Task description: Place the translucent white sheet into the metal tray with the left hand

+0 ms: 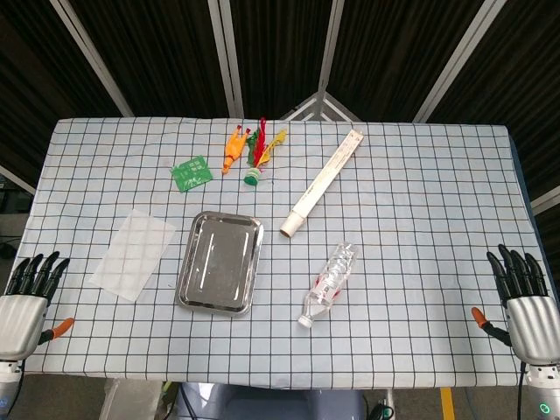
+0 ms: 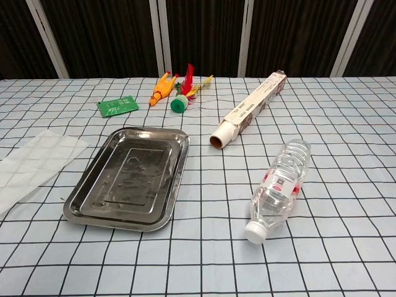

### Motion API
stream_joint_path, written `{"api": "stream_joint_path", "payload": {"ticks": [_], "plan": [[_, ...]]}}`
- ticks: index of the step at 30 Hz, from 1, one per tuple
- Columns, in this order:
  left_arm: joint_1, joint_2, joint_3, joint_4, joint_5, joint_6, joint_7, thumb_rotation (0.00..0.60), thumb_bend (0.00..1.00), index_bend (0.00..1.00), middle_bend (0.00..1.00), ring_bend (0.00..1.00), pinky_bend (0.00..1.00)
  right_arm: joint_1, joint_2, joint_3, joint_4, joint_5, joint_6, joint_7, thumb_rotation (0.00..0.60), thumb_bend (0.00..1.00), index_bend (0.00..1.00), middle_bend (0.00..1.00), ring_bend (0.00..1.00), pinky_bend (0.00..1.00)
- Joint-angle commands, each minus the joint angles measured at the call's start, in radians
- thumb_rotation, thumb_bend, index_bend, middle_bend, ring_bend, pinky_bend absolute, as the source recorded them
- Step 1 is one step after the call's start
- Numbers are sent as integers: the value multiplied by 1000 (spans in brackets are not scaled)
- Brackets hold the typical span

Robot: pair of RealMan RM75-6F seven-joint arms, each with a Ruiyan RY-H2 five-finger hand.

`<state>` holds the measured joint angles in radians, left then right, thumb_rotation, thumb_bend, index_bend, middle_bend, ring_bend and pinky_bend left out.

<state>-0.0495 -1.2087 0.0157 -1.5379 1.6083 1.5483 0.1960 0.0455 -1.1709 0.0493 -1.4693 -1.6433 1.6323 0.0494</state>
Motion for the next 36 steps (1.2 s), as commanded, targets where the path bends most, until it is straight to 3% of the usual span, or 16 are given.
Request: {"api": "stream_joint_path", "payload": {"ticks": [1, 18, 29, 36], "plan": [[0, 1, -2, -3, -5, -2, 0, 600, 0, 0, 0, 0, 0, 1, 1, -1, -4, 4, -5, -1, 600, 291, 0, 0, 0, 0], [-19, -2, 8, -20, -40, -80, 42, 600, 6, 0, 0, 0, 0, 1, 14, -10, -35, 19, -34, -3, 600, 291, 0, 0, 0, 0], [-93, -100, 5, 40, -93, -239, 221, 600, 157, 0, 0, 0, 0, 1, 16, -13, -35, 7, -27, 18, 600, 290, 0, 0, 0, 0], [-128, -184, -6, 104, -101, -278, 281, 600, 250, 0, 0, 0, 0, 0, 17, -14, -32, 6, -24, 31, 600, 291, 0, 0, 0, 0]]}}
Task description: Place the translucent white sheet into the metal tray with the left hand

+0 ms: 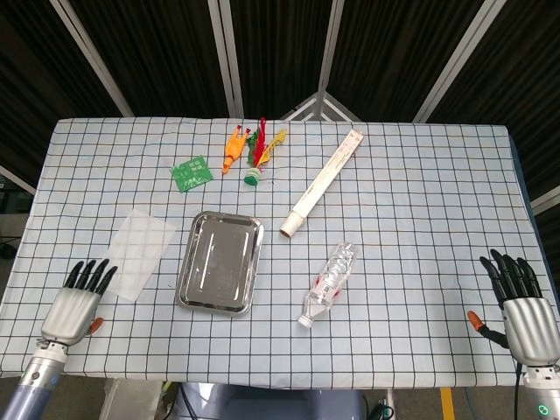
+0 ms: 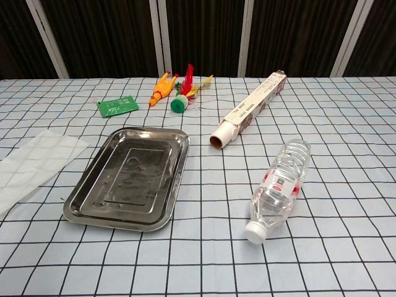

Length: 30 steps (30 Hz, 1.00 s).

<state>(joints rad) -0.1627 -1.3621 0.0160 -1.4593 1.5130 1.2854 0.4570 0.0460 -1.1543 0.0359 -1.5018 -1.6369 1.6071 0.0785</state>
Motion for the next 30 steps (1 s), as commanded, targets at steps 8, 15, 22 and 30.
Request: {"api": "stream_joint_path", "payload": {"ticks": [8, 15, 22, 30], "plan": [[-40, -102, -18, 65, -20, -35, 46, 600, 298, 0, 0, 0, 0, 0, 0, 0, 2, -3, 4, 15, 600, 290, 0, 0, 0, 0], [-58, -147, -25, 90, -32, -45, 57, 600, 335, 0, 0, 0, 0, 0, 1, -1, 2, -4, 4, 22, 600, 290, 0, 0, 0, 0], [-72, -180, -37, 106, -55, -57, 65, 600, 335, 0, 0, 0, 0, 0, 1, 0, 3, -3, 4, 26, 600, 291, 0, 0, 0, 0], [-78, -203, -32, 132, -67, -61, 69, 600, 347, 0, 0, 0, 0, 0, 2, -1, 0, -3, 3, 33, 600, 291, 0, 0, 0, 0]]}}
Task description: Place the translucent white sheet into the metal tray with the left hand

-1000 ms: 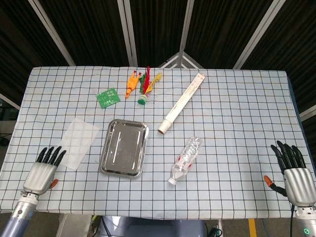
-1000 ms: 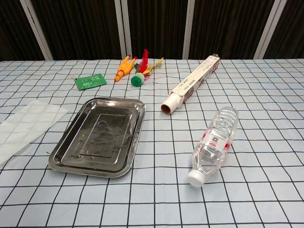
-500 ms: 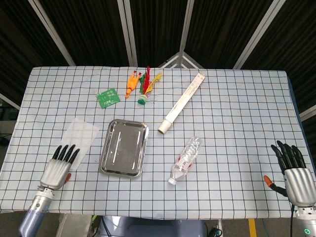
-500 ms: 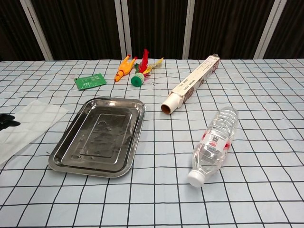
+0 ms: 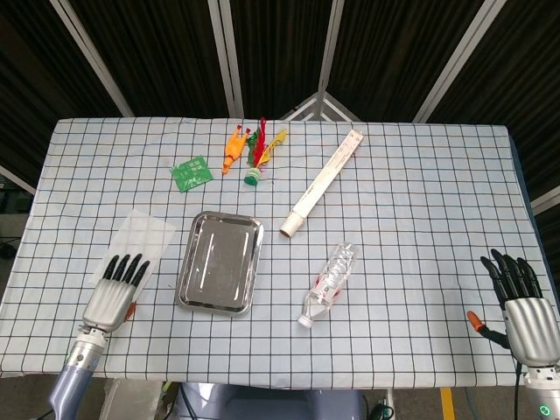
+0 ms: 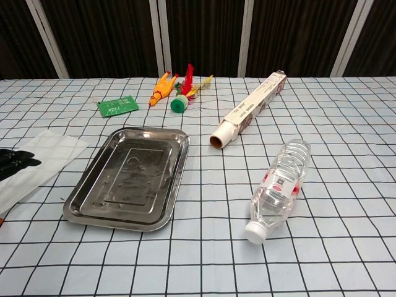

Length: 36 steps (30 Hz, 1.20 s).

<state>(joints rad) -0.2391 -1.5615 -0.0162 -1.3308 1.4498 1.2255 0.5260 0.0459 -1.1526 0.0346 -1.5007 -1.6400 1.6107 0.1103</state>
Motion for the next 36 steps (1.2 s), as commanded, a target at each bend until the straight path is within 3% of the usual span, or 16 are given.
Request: {"api": "stream_joint_path", "payload": {"ticks": [1, 19, 29, 32, 36], "plan": [[-3, -4, 1, 6, -4, -2, 1, 600, 347, 0, 0, 0, 0, 0, 0, 0, -1, 1, 0, 2, 600, 291, 0, 0, 0, 0], [-23, -5, -15, 28, -19, 7, -23, 600, 383, 0, 0, 0, 0, 0, -1, 0, -1, 5, -4, -1, 600, 290, 0, 0, 0, 0], [-43, -45, -29, 137, -38, -6, -52, 600, 419, 0, 0, 0, 0, 1, 1, 0, 0, 5, -5, 6, 600, 290, 0, 0, 0, 0], [-47, -54, -30, 154, -36, -2, -66, 600, 433, 78, 0, 0, 0, 1, 0, 1, 1, 4, -4, 6, 600, 290, 0, 0, 0, 0], [-49, -64, -30, 176, -31, 8, -74, 600, 442, 258, 0, 0, 3, 1, 0, 0, 2, 5, -6, 6, 600, 290, 0, 0, 0, 0]]}}
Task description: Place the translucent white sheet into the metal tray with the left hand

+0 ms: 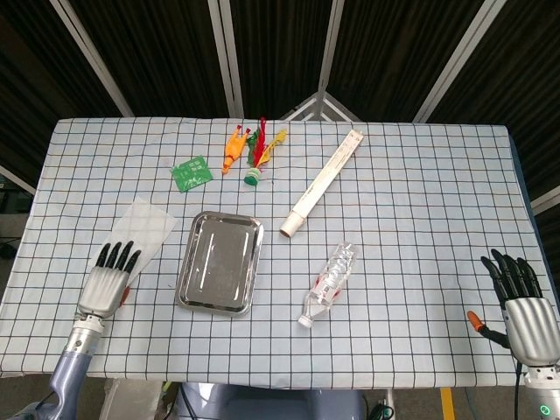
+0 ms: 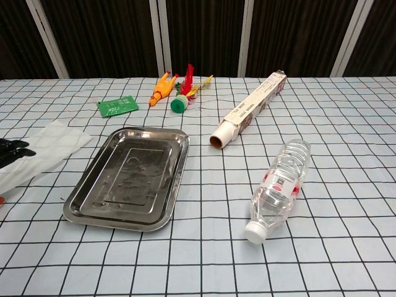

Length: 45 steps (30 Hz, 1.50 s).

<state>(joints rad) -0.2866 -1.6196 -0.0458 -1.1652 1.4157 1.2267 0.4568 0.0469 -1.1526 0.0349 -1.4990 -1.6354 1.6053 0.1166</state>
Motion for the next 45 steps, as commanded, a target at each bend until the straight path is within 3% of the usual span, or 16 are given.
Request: {"api": "stream_joint_path", "payload": {"ticks": [1, 5, 22, 32, 36, 45], "plan": [[-1, -9, -2, 15, 4, 12, -11, 600, 445, 299, 0, 0, 6, 0, 0, 0, 0, 1, 0, 0, 600, 290, 0, 0, 0, 0], [-1, -14, -2, 29, 12, 29, -27, 600, 458, 398, 4, 0, 10, -1, 0, 0, 0, 1, 1, 0, 600, 290, 0, 0, 0, 0], [-7, 6, -6, 18, 11, 40, -52, 600, 497, 560, 40, 0, 10, -1, -1, 1, -1, 3, 2, -3, 600, 290, 0, 0, 0, 0], [-24, 52, -22, -54, 29, 65, -41, 600, 496, 577, 50, 0, 10, -1, 0, 2, -1, 2, 3, -1, 600, 290, 0, 0, 0, 0], [-53, 89, -65, -128, 31, 79, -18, 600, 496, 579, 54, 0, 10, -1, -1, 2, -2, 2, 3, -1, 600, 290, 0, 0, 0, 0], [-164, 190, -235, -439, 1, 91, 128, 600, 497, 579, 53, 0, 10, 1, -2, 2, 0, 1, 0, -1, 600, 291, 0, 0, 0, 0]]}}
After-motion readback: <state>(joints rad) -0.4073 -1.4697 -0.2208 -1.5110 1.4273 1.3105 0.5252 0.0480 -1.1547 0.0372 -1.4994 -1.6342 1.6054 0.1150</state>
